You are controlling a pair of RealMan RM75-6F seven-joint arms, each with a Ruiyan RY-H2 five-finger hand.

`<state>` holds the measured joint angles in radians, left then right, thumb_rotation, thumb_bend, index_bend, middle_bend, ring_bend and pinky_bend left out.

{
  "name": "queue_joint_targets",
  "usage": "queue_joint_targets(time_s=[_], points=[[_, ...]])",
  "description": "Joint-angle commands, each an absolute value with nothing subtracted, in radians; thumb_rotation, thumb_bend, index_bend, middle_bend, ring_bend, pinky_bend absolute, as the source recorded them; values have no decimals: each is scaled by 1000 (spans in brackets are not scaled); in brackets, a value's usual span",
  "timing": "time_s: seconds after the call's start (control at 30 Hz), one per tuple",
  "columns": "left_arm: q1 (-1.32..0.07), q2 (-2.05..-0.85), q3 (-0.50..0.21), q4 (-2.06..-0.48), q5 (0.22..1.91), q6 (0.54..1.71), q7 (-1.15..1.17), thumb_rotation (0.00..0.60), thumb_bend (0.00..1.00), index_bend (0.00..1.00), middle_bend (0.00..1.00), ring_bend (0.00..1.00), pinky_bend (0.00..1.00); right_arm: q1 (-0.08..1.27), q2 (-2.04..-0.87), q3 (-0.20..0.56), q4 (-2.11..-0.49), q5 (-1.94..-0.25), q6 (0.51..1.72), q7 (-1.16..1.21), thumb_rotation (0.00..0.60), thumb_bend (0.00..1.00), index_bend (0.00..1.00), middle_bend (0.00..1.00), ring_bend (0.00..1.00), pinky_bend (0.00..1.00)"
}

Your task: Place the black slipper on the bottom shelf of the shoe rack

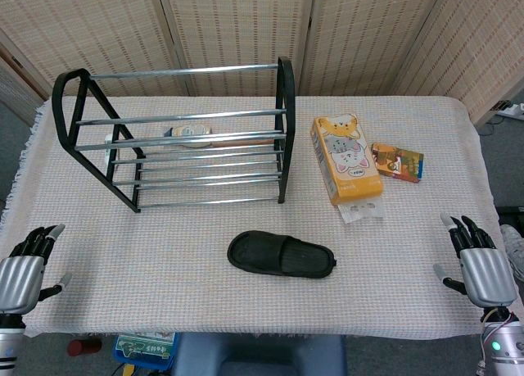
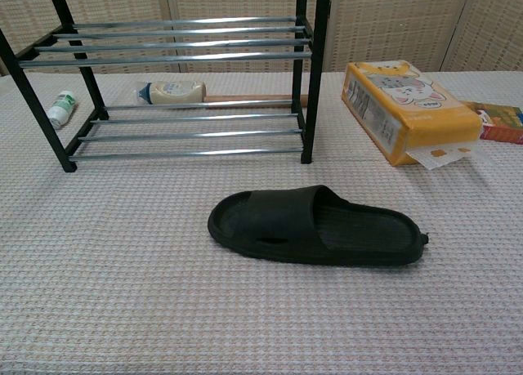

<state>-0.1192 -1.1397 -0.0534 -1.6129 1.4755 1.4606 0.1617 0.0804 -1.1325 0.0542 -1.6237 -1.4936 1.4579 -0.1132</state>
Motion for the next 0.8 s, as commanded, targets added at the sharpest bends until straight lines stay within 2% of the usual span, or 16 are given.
queue_joint_targets(time_s=[0.03,0.43,0.8], points=[[-121,-1139,-53,-1614,1477,1459,165,600,255,125,165,135,301,81,-1133,54,-1623,-1494,1458,-113,600,269,0,111,103,169],[-135,-1126,-40,-1626,1525,1454,127,600,255,144,165,135,301,64,-1111,67,-1631,-1505,1510,-97,600,269,0,111,103,169],[-192,-1114,-22,-1631,1675,1456,60,600,255,185,166,135,302,74,-1087,77,-1649,-1523,1515,-94,600,269,0,111,103,169]])
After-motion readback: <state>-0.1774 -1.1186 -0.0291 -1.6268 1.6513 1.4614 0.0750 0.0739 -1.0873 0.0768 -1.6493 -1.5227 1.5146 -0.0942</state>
